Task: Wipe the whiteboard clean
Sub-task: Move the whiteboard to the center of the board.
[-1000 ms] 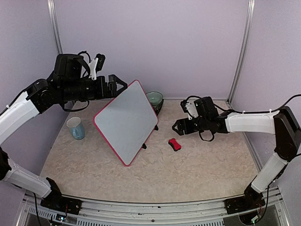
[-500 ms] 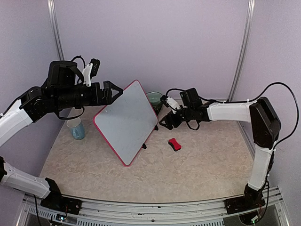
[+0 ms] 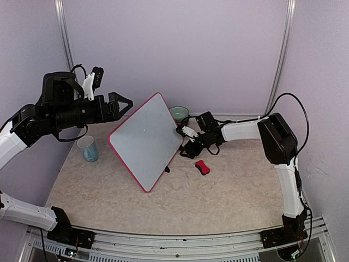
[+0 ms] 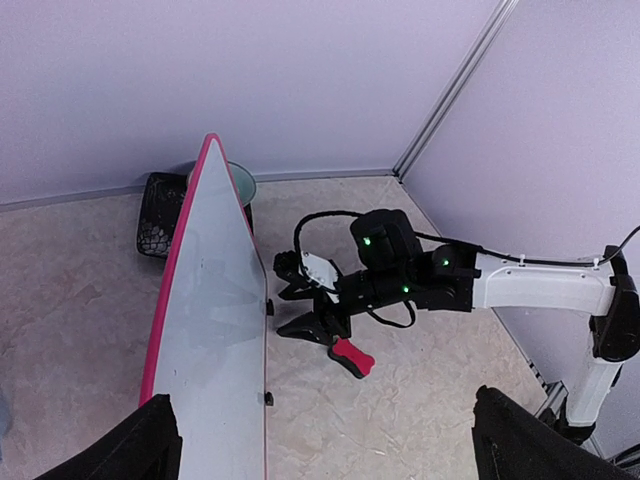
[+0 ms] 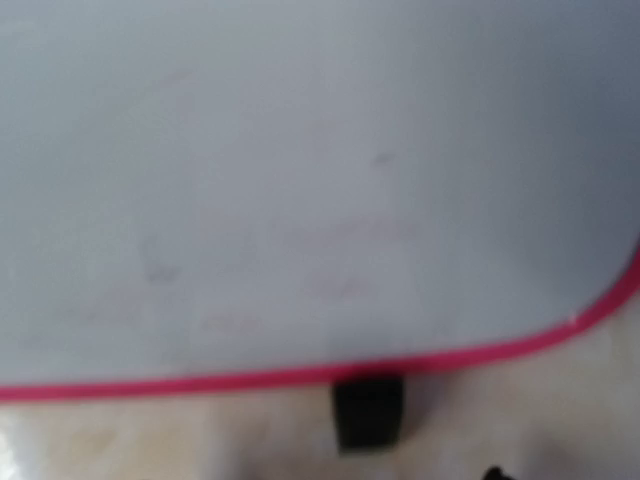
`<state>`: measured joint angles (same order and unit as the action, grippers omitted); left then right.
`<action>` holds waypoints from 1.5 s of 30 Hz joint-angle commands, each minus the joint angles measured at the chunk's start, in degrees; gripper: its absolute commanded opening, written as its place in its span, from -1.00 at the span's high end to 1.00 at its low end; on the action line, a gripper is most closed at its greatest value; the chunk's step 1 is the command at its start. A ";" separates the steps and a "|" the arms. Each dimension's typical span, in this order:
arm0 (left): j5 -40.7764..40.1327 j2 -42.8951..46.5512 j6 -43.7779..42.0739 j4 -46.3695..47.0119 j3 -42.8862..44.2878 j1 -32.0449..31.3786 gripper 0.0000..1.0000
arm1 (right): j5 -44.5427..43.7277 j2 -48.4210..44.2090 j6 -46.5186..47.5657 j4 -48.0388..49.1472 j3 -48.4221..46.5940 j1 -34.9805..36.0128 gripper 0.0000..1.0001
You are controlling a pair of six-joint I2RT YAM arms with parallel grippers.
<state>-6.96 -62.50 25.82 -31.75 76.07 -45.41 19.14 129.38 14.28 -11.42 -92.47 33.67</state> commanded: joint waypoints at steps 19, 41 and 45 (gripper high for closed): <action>-1.57 0.32 1.60 0.02 -1.16 -0.30 -0.98 | 1.53 5.22 -4.18 3.65 -1.69 -0.62 0.89; -2.05 -3.40 0.55 0.57 2.13 -0.21 -0.97 | -33.78 -16.22 -47.41 18.65 36.14 3.67 1.00; -1.83 -3.59 0.47 0.72 2.32 -0.21 -0.98 | -40.23 -15.89 -52.30 16.88 36.29 5.56 1.00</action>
<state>-9.04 -66.08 26.72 -32.16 76.44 -45.43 -12.62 112.68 -26.83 10.52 -58.04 37.63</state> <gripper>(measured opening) 0.988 0.107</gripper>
